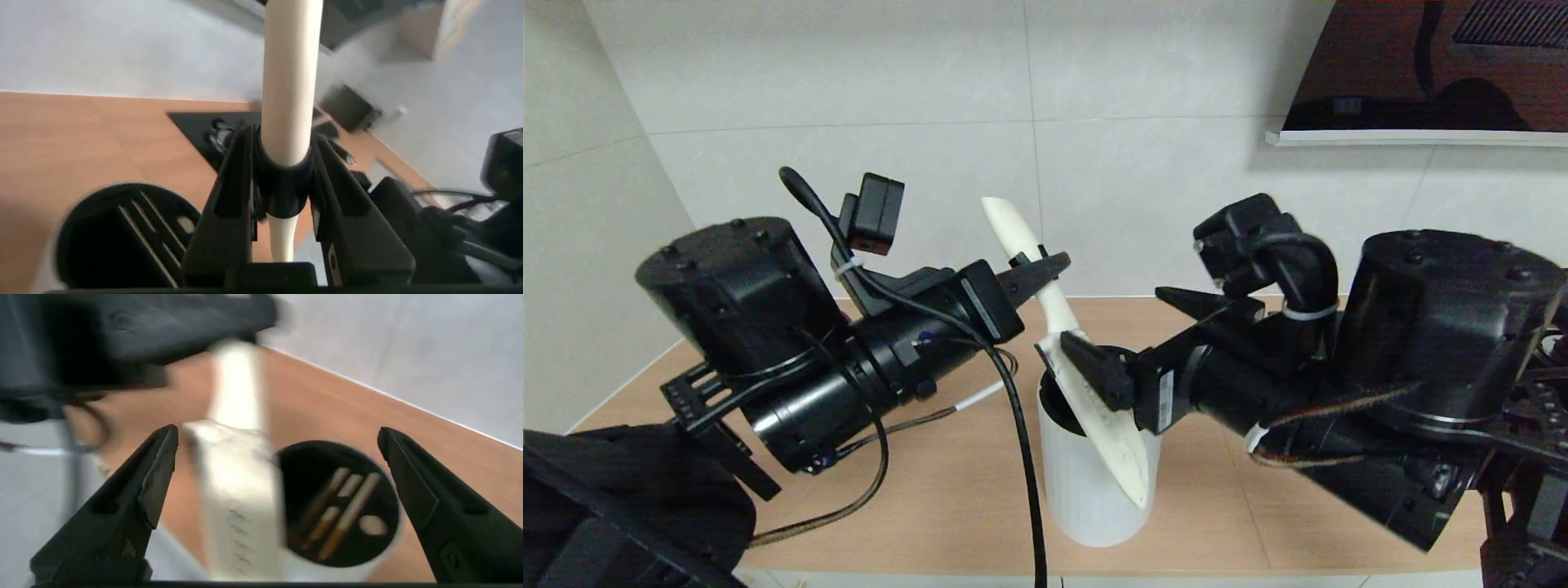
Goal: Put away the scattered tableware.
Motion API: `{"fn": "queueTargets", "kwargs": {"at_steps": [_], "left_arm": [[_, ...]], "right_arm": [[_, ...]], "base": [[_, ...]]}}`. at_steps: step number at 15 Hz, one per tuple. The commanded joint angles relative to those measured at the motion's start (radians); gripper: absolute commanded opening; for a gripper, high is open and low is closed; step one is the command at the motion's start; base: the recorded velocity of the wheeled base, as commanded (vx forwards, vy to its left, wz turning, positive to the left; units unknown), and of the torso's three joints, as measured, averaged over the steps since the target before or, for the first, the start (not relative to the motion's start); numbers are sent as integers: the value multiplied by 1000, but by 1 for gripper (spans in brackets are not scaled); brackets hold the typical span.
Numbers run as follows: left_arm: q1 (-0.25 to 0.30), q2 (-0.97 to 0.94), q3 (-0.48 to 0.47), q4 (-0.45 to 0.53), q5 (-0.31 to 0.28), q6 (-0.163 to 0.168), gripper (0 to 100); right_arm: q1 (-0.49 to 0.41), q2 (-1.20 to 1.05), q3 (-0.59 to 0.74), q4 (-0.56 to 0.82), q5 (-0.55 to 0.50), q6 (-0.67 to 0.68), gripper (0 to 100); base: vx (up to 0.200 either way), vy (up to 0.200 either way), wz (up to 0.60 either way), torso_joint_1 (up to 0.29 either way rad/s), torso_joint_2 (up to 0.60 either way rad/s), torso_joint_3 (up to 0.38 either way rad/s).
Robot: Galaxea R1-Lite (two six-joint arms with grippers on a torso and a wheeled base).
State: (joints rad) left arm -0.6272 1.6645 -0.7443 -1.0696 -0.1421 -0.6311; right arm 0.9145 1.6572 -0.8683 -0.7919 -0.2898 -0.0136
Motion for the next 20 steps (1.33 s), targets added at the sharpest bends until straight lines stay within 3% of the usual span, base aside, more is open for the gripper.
{"fn": "queueTargets", "kwargs": {"at_steps": [1, 3, 5, 6, 8, 10, 11, 14, 16, 20], "left_arm": [[3, -71, -95, 91, 47, 24, 0], [3, -63, -173, 188, 99, 123, 0], [3, -34, -222, 246, 211, 215, 0], [1, -28, -222, 244, 239, 243, 0], [-42, -20, -218, 232, 395, 369, 0], [-88, -15, -198, 183, 510, 468, 0], [-100, -9, -190, 161, 523, 490, 0], [-140, 98, -159, -72, 587, 603, 0], [-141, 158, -173, -210, 645, 642, 0], [-183, 152, -150, -193, 654, 643, 0]], "right_arm": [[-126, -30, -26, 0, 4, 0, 100], [-197, -34, -37, 5, 11, 1, 100], [-241, -27, -41, 8, 11, 1, 100], [-247, -24, -41, 8, 11, 1, 100], [-250, -8, -41, 7, 11, 1, 100], [-252, -1, -40, 3, 11, 0, 100], [-253, -1, -40, 3, 11, 1, 100], [-253, -10, -38, 2, 9, 0, 100], [-255, -8, -38, 2, 9, 0, 100], [-259, -5, -38, 2, 9, 0, 100]], "base": [[0, 0, 0, 0, 0, 0], [0, 0, 0, 0, 0, 0], [0, 0, 0, 0, 0, 0], [0, 0, 0, 0, 0, 0], [0, 0, 0, 0, 0, 0], [0, 0, 0, 0, 0, 0], [0, 0, 0, 0, 0, 0], [0, 0, 0, 0, 0, 0], [0, 0, 0, 0, 0, 0], [0, 0, 0, 0, 0, 0]]}}
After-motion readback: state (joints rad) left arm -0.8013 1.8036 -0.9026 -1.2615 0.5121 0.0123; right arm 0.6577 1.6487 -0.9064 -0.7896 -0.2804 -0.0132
